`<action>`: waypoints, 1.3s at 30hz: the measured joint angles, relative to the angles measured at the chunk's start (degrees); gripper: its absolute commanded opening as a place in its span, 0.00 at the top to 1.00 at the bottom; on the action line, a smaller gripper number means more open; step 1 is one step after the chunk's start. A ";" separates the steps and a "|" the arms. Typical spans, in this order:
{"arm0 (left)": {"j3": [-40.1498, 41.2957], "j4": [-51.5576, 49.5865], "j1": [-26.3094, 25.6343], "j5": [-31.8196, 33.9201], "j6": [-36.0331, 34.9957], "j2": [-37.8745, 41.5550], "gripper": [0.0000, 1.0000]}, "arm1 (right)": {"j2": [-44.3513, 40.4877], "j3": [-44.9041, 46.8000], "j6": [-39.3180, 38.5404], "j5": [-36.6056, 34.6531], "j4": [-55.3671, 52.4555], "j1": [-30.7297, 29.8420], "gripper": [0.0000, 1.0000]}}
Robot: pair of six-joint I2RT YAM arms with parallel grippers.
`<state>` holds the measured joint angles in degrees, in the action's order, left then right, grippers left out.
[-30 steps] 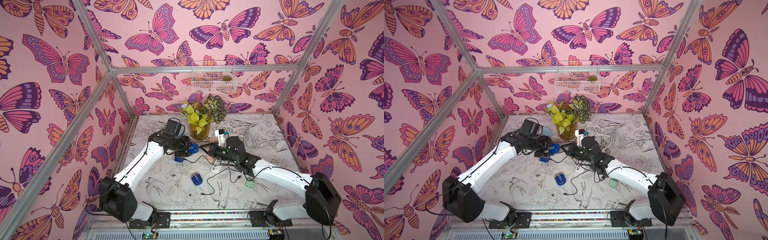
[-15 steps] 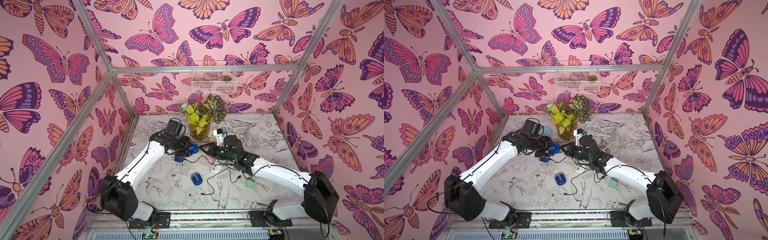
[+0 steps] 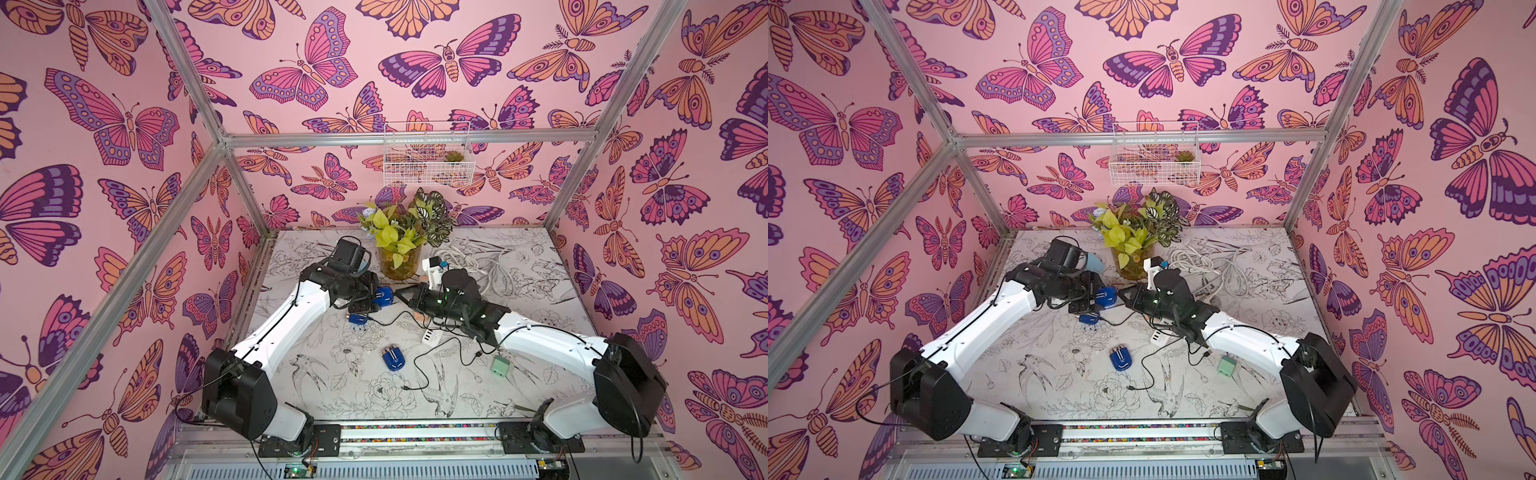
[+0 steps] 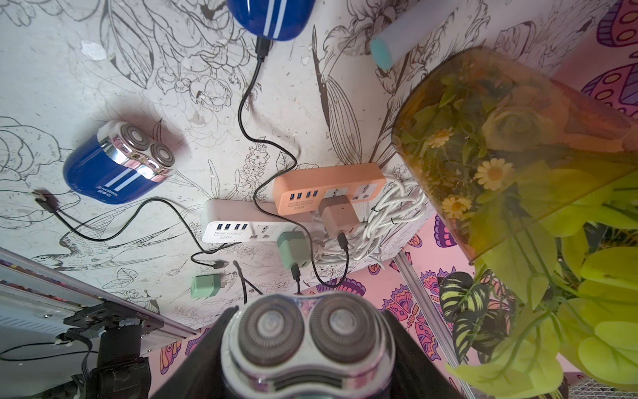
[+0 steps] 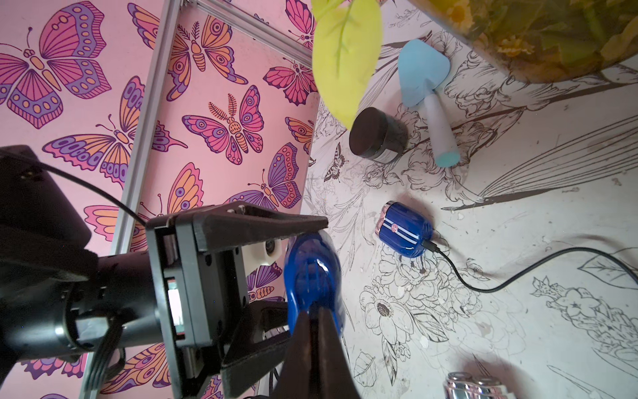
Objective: Charge the electric shaver
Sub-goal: Insert the charging cable into the electric shaver, then place the electric shaver at the center of the board.
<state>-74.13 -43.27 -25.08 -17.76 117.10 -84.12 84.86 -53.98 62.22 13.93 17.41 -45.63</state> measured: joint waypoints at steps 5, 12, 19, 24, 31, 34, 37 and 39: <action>-0.26 0.42 0.04 0.94 0.61 0.00 1.00 | 0.79 0.02 1.51 0.04 2.16 0.15 1.00; -0.26 1.22 0.33 1.51 1.27 0.11 1.00 | 1.62 0.02 2.93 0.02 4.24 0.31 1.00; 1.92 4.48 -0.09 -0.04 1.99 2.34 1.00 | -0.04 0.02 3.39 2.64 1.18 0.83 0.68; 4.55 7.76 -0.39 -1.70 2.36 5.18 1.00 | -6.40 0.02 0.59 4.44 -9.44 1.66 0.44; 6.62 9.22 0.33 -1.03 2.10 5.90 1.00 | -17.46 -1.25 -3.78 5.07 -22.77 3.34 0.40; 9.31 9.09 1.01 0.70 1.57 6.88 1.00 | -19.82 -3.74 -5.66 5.27 -28.24 5.35 0.41; 13.09 8.79 1.66 3.56 0.87 9.25 1.00 | -21.07 -5.62 -7.23 5.44 -32.02 7.56 0.42; 16.39 8.37 2.34 5.92 0.59 12.00 1.00 | -21.11 -6.43 -8.31 5.49 -33.99 8.26 0.42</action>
<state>-57.74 -34.89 -22.74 -11.84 117.69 -72.12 63.75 -60.40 53.91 19.42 -16.58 -37.36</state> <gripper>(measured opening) 0.603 0.583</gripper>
